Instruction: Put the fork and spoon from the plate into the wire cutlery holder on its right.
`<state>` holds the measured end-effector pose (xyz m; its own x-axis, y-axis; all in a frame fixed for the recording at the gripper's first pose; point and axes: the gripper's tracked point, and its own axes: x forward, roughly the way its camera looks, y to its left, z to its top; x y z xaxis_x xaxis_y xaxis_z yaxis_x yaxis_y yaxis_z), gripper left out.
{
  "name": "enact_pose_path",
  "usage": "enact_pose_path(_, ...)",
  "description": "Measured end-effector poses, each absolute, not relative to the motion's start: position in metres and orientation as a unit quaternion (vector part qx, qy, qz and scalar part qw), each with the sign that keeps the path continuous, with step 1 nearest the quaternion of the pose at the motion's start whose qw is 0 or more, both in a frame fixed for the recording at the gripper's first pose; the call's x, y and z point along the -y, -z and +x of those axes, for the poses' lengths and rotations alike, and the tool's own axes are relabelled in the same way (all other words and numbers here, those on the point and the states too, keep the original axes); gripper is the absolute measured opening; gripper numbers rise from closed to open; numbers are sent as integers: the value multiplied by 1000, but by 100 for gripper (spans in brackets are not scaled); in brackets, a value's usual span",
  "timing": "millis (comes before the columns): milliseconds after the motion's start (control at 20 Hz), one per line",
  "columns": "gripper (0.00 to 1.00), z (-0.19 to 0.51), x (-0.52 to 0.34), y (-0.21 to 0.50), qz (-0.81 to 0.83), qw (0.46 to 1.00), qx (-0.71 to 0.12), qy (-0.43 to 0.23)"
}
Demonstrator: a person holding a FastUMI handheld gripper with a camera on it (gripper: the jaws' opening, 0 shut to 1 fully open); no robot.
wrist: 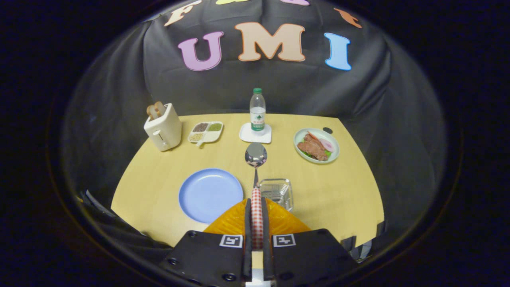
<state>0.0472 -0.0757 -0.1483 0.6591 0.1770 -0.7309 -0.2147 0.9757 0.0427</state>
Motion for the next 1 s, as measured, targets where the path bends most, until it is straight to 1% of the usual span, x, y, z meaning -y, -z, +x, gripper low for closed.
enact_pose_path(200, 13, 41, 118, 166, -68, 881, -455, -114)
enact_pose_path(350, 14, 41, 134, 184, -118, 853, -489, -136)
enact_pose_path(650, 14, 47, 122, 214, -157, 807, -533, -201)
enact_pose_path(1000, 14, 49, 121, 247, -160, 768, -582, -214)
